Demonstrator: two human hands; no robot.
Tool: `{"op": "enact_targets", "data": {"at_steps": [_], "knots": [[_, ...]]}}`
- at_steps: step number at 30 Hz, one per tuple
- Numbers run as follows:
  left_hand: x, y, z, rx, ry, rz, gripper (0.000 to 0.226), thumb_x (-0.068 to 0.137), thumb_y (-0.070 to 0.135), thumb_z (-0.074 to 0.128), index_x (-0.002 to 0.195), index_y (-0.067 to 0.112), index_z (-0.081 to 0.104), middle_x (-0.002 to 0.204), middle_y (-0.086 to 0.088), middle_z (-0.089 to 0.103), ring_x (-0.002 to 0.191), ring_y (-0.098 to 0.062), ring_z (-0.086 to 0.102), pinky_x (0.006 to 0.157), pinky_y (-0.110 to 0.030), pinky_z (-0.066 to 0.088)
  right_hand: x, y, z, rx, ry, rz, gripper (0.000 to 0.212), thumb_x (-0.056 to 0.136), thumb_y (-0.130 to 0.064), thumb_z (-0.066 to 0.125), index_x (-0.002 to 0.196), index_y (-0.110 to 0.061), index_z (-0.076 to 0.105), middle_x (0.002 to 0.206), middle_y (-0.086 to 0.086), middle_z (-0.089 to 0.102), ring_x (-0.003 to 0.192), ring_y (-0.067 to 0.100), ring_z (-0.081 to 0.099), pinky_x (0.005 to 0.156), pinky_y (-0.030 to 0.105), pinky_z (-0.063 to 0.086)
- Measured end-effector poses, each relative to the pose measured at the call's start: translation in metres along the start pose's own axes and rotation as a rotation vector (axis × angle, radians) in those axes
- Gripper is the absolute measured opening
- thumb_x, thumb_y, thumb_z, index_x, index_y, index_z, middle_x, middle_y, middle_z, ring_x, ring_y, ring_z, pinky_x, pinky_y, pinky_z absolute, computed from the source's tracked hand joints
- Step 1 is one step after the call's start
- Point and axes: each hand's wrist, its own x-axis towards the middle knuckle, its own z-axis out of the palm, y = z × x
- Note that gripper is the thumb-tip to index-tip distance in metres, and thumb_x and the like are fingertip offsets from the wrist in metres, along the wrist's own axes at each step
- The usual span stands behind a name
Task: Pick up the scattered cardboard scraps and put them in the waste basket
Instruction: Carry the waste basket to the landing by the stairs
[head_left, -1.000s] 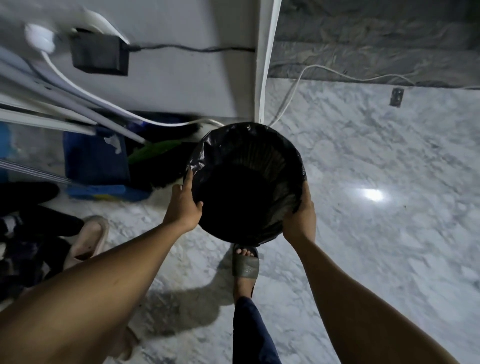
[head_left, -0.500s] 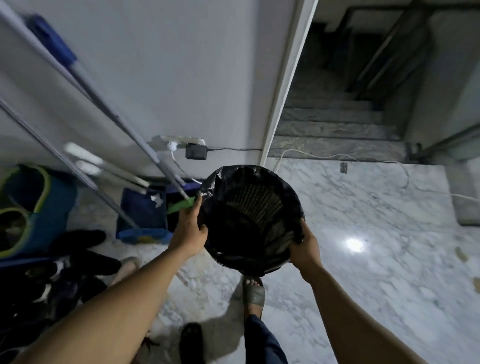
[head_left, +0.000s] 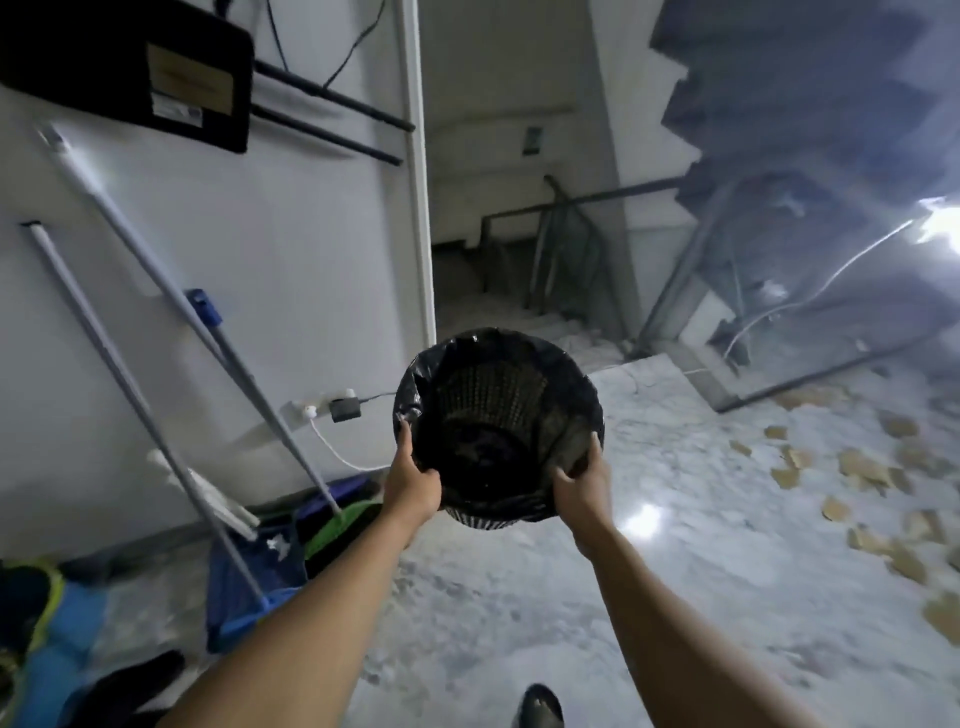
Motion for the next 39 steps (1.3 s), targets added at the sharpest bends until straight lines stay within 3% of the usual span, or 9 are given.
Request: {"op": "enact_targets", "data": {"at_steps": [3,5,7,9,14,19,27,30,39], "knots": [[-0.04,0.027,0.036,0.036,-0.015,0.071,0.083,0.093,-0.002,0.042,0.158,0.037,0.008,0.157,-0.005,0.037,0.101,-0.019,0.06,0.042,-0.007,0.041,-0.038,-0.001,-0.032,0.106,0.125,0.04,0.088,0.075,-0.034,0.066,0.152,-0.036,0.023,0.141,0.002,0.04,0.124,0.024,0.049,0.1,0.049,0.051],[-0.061,0.04,0.064,0.057,-0.047,0.109,0.083,0.093,0.001,0.043,0.157,0.041,0.008,0.155,-0.005,0.04,0.082,-0.014,0.063,0.044,-0.01,0.045,-0.054,0.006,-0.06,0.163,0.206,0.065,0.091,0.078,-0.029,0.064,0.153,-0.037,0.015,0.141,0.0,0.032,0.124,0.03,0.048,0.094,0.055,0.053],[-0.083,0.053,0.096,0.046,-0.097,0.146,0.086,0.09,0.002,0.043,0.155,0.046,0.007,0.15,-0.005,0.047,0.069,-0.012,0.062,0.054,-0.026,0.058,-0.064,0.018,-0.097,0.209,0.278,0.096,0.091,0.074,-0.023,0.057,0.151,-0.041,0.012,0.143,0.0,0.03,0.122,0.034,0.049,0.088,0.057,0.056],[-0.103,0.061,0.134,0.058,-0.156,0.175,0.088,0.089,0.004,0.043,0.153,0.052,0.006,0.145,-0.007,0.051,0.077,-0.021,0.067,0.063,-0.04,0.063,-0.069,0.035,-0.142,0.233,0.348,0.113,0.093,0.068,-0.018,0.049,0.151,-0.041,0.014,0.144,0.002,0.031,0.123,0.036,0.048,0.088,0.056,0.056],[-0.163,0.077,0.269,0.073,-0.309,0.312,0.086,0.091,0.012,0.051,0.148,0.061,0.008,0.138,-0.007,0.054,0.094,-0.028,0.06,0.069,-0.048,0.063,-0.082,0.087,-0.28,0.286,0.531,0.082,0.093,0.073,-0.009,0.057,0.146,-0.055,0.021,0.136,-0.001,0.048,0.117,0.027,0.057,0.086,0.048,0.059],[-0.24,0.082,0.417,0.047,-0.43,0.281,0.09,0.085,0.017,0.06,0.138,0.07,0.01,0.13,-0.003,0.06,0.091,-0.029,0.067,0.064,-0.046,0.063,-0.111,0.136,-0.427,0.313,0.689,0.076,0.085,0.081,0.0,0.053,0.149,-0.045,0.028,0.137,-0.002,0.052,0.12,0.021,0.056,0.098,0.043,0.054],[-0.331,0.12,0.581,0.046,-0.547,0.298,0.1,0.077,0.012,0.061,0.135,0.076,0.01,0.117,-0.001,0.067,0.091,-0.031,0.07,0.074,-0.048,0.062,-0.114,0.186,-0.564,0.305,0.833,0.143,0.08,0.089,-0.018,0.067,0.154,-0.034,0.025,0.155,0.007,0.031,0.138,0.029,0.042,0.111,0.043,0.043],[-0.349,0.141,0.633,0.057,-0.615,0.305,0.101,0.076,0.016,0.066,0.137,0.072,0.009,0.126,0.0,0.064,0.095,-0.03,0.07,0.075,-0.047,0.062,-0.096,0.193,-0.595,0.347,0.909,0.2,0.077,0.092,-0.022,0.064,0.154,-0.037,0.021,0.154,0.012,0.028,0.136,0.035,0.043,0.11,0.047,0.043],[-0.333,0.199,0.799,0.132,-0.819,0.302,0.096,0.08,-0.005,0.035,0.154,0.048,0.007,0.131,-0.007,0.059,0.074,-0.027,0.065,0.055,-0.037,0.06,0.014,0.217,-0.716,0.362,1.086,0.438,0.079,0.091,-0.008,0.057,0.156,-0.031,0.018,0.158,0.013,0.029,0.126,0.037,0.053,0.095,0.046,0.05]]}}
